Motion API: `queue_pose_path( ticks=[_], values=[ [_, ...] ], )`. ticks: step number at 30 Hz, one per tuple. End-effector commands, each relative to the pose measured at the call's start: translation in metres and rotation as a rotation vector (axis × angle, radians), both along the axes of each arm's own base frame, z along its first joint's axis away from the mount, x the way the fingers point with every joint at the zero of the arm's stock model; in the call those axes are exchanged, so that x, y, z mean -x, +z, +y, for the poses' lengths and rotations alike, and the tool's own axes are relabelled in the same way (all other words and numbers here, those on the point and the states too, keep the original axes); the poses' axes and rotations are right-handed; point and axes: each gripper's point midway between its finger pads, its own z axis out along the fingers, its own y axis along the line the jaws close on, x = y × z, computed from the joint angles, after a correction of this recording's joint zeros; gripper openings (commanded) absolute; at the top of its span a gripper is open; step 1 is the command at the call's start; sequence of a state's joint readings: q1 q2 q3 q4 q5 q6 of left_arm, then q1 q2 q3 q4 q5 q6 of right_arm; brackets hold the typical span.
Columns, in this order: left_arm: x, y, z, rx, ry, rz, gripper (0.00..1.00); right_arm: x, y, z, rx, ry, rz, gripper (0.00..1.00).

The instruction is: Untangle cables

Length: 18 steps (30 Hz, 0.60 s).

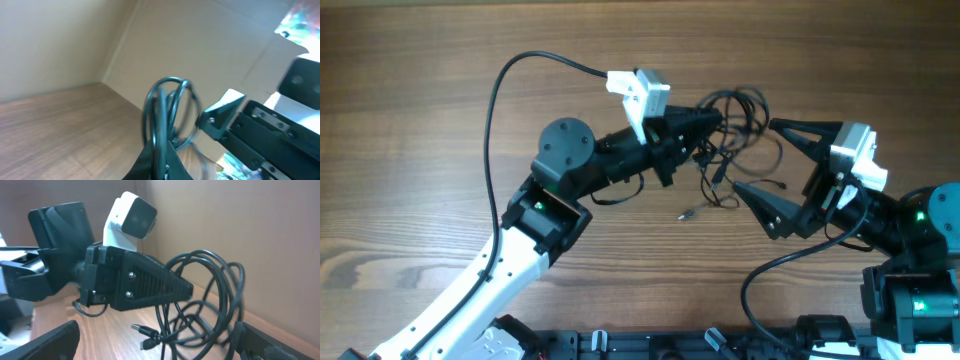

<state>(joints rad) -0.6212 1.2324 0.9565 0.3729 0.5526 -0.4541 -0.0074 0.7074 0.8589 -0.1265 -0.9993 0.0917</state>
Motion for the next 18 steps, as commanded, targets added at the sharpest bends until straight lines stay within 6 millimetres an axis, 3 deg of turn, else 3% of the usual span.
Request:
queue_pose_path(
  ticks=[1, 5, 11, 13, 18],
  values=[
    [-0.011, 0.005, 0.010, 0.007, 0.051, -0.016, 0.04, -0.017, 0.008, -0.015, 0.014, -0.151, -0.047, 1.00],
    [0.002, 0.004, 0.004, -0.039, -0.027, -0.118, 0.04, -0.049, 0.010, -0.054, -0.066, -0.439, 0.025, 1.00],
    [0.011, 0.004, 0.002, -0.058, -0.075, -0.174, 0.04, -0.064, 0.018, -0.099, -0.134, -0.723, 0.021, 1.00],
    [0.020, 0.007, -0.001, -0.055, -0.124, -0.202, 0.04, -0.063, 0.015, -0.097, -0.114, -0.711, 0.021, 1.00],
    [0.031, 0.017, -0.002, -0.038, -0.173, -0.287, 0.04, -0.041, 0.011, -0.048, 0.061, -0.403, -0.108, 1.00]
  ],
)
